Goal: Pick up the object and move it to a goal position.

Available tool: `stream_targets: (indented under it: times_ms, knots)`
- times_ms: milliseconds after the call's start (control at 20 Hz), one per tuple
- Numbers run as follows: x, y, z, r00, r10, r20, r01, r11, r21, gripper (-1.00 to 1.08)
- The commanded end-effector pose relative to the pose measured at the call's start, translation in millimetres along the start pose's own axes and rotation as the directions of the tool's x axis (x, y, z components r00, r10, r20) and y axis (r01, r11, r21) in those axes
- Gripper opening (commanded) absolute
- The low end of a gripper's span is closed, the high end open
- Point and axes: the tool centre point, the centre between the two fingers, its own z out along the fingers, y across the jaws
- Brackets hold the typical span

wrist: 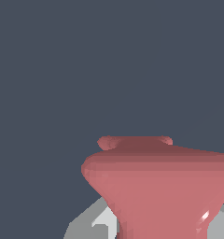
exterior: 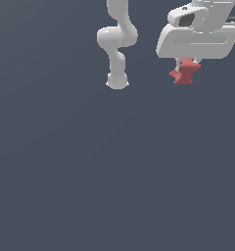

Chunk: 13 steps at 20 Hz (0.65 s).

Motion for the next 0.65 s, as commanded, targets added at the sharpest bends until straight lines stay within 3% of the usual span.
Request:
stream_targets:
  times_ms: [0,600]
  knots:
    - [-7,-8,-18,1.000,0.001,0.002,-0.001,1.000,0.000,-1.00]
    - [-17,-26,-51,1.000,0.001,0.002,-0.001,1.000,0.001,-1.00]
